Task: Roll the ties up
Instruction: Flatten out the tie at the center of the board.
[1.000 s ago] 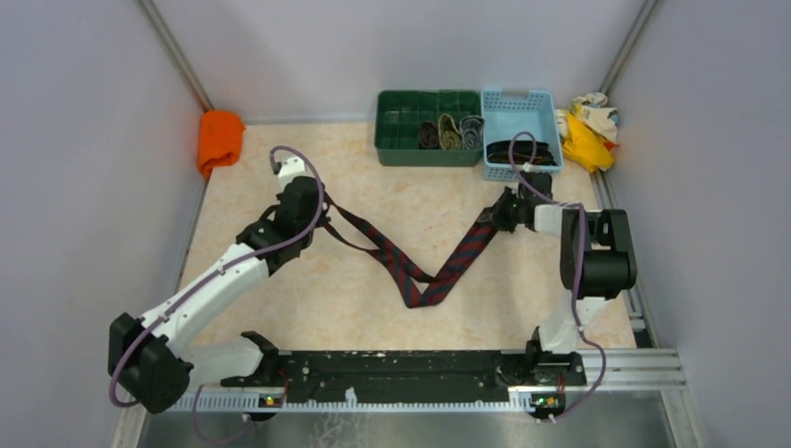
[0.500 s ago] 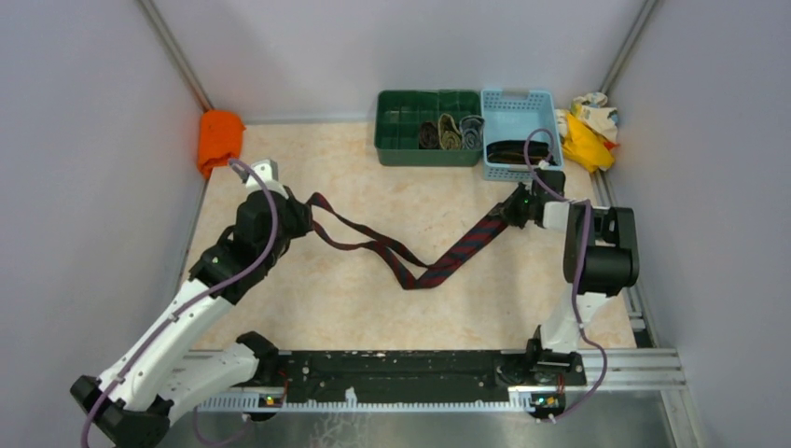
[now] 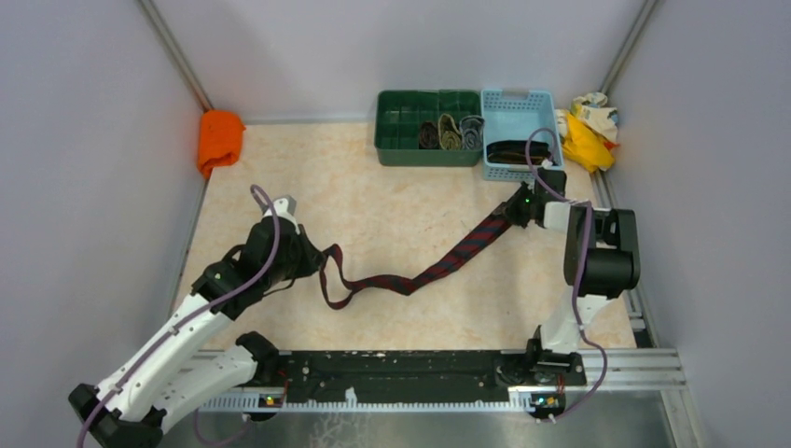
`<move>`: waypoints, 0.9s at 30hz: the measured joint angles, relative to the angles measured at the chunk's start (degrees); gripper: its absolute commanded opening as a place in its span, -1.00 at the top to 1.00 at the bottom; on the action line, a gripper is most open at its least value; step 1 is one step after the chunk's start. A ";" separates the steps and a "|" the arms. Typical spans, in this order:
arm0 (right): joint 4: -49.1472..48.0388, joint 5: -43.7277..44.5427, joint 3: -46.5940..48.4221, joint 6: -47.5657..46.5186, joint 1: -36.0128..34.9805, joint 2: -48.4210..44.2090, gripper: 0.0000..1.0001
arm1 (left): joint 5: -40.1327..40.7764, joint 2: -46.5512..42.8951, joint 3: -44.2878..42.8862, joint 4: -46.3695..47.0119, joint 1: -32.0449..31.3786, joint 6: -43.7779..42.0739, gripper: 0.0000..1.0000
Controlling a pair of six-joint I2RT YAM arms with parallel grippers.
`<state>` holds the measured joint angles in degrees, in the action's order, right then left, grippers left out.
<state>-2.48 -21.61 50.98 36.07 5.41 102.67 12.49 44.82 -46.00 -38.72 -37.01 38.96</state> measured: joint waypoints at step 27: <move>14.69 12.76 5.68 -9.05 -29.90 -14.75 1.00 | -10.58 -6.84 2.78 -7.52 -0.87 1.73 1.00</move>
<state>12.21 -8.84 56.66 27.03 -24.49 87.92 1.91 37.98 -43.22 -46.24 -37.89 40.69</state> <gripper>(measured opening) 0.004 0.005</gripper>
